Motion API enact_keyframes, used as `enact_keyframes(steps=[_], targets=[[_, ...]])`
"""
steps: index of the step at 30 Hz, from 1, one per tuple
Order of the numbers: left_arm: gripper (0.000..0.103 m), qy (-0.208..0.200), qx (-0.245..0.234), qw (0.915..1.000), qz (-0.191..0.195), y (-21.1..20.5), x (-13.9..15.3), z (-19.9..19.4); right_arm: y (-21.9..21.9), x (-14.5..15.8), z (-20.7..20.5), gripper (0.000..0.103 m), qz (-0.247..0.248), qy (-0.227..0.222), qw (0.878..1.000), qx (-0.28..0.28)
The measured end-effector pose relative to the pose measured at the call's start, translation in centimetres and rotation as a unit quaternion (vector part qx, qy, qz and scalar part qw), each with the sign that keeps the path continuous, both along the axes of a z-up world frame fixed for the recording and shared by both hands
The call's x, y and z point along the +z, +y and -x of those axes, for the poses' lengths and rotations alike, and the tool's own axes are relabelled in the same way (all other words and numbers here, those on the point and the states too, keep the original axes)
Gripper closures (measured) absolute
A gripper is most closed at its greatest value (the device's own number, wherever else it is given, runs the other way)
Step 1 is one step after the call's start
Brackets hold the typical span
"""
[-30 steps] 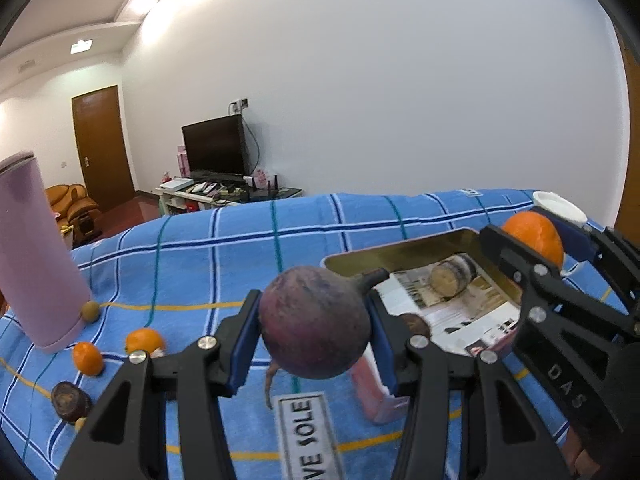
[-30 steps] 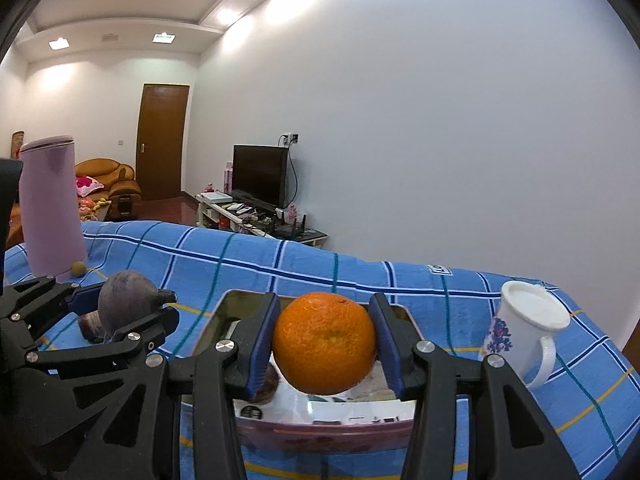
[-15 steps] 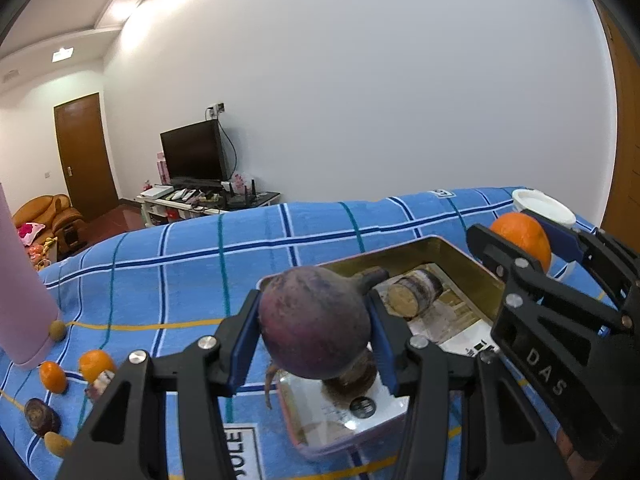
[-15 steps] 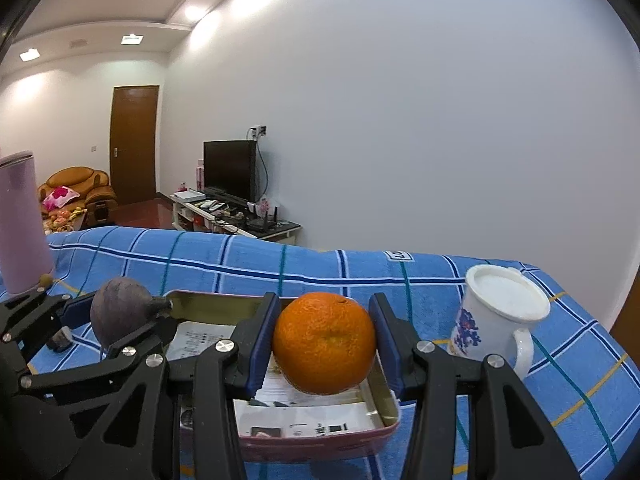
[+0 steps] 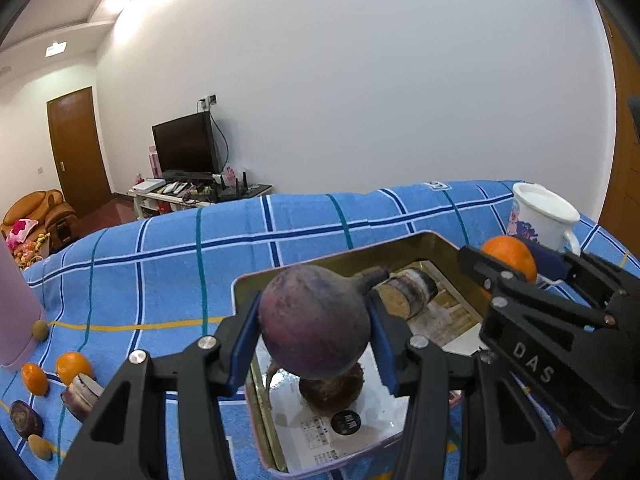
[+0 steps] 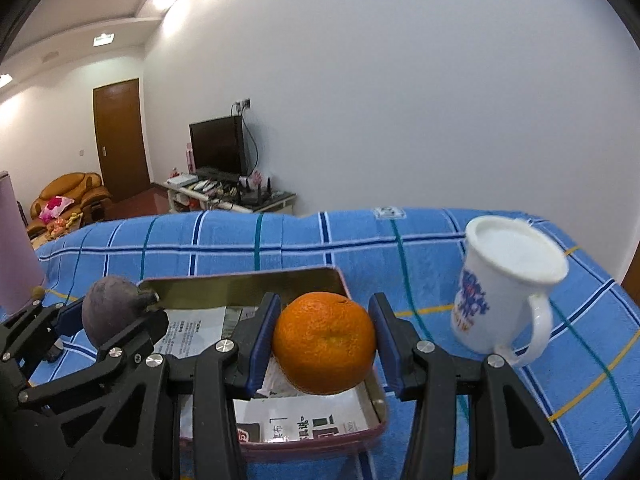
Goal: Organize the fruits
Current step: 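Carry the orange and beet over the tin and open the right tool, then lower the purple beet into the tin and open the left tool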
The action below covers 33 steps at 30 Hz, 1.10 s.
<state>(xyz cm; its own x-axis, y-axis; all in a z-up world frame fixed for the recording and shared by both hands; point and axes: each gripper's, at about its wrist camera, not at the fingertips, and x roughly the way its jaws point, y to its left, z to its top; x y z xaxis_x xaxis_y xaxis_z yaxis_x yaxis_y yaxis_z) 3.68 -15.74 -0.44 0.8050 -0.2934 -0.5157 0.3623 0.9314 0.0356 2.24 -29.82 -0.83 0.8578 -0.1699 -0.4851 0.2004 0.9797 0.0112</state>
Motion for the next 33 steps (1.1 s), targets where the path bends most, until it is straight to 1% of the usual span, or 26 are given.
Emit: enact_keyframes(steps=[6,15,19,24,30,33], targets=[[0.051,0.012,0.002,0.9999,0.003,0.1,-0.2,-0.6,0.7,-0.8,-0.9,0.054,0.011,0.023,1.000,0.012],[0.051,0.036,0.004,0.9993,0.002,0.1,-0.7,-1.2,0.3,-1.6,-1.7,0.054,-0.030,0.057,0.997,0.031],[0.051,0.041,0.005,0.9991,0.001,0.1,-0.9,-1.3,0.0,-1.9,-1.8,0.054,-0.042,0.064,0.996,0.036],[0.051,0.052,0.004,0.9986,-0.001,0.1,-1.1,-1.6,-0.5,-2.6,-2.7,0.053,-0.063,0.083,0.994,0.034],[0.051,0.054,0.012,0.9985,0.002,0.4,-1.2,-1.6,0.1,-2.3,-2.2,0.052,-0.047,0.068,0.996,0.035],[0.048,0.036,0.015,0.9992,-0.005,0.4,-0.9,-1.2,0.1,-1.8,-1.5,0.048,-0.040,0.049,0.998,0.028]])
